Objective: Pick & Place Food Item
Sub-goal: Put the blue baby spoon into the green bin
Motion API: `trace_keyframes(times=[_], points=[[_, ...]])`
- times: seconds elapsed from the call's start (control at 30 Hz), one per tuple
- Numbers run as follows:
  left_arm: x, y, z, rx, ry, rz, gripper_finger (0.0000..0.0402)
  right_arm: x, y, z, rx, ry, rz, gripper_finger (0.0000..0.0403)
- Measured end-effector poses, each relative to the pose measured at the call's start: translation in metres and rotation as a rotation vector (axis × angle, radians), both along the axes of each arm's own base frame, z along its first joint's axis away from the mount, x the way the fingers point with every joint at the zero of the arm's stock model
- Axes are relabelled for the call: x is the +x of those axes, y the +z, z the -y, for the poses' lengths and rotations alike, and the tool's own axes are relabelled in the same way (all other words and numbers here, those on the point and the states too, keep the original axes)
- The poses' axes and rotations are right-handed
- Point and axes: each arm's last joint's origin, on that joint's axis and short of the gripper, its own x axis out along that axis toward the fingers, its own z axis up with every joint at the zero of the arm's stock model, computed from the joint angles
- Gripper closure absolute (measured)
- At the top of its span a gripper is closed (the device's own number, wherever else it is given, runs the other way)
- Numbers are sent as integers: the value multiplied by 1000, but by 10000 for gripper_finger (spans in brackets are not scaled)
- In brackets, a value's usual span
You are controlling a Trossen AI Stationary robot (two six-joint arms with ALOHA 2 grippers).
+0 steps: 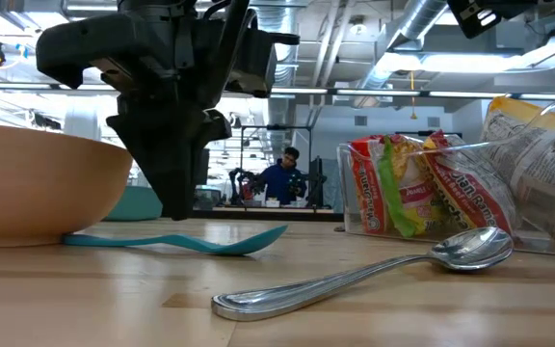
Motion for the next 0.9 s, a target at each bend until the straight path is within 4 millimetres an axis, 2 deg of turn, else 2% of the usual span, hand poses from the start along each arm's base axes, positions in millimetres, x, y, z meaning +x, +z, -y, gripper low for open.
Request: trace_keyframes(times=[0.13,0.33,0.47,0.67,0.9], points=[[0,0,0,0,1,0,372,0,0,0,0,0,0,395],[1,0,-2,0,8,1,301,0,0,0,0,0,0,395],[4,1,-1,-11,8,28,269,0,0,0,0,0,0,395],[4,0,-1,-16,5,42,253,0,0,0,0,0,0,395],[-4,-12,-4,-6,24,3,254,0,0,0,0,0,0,395]])
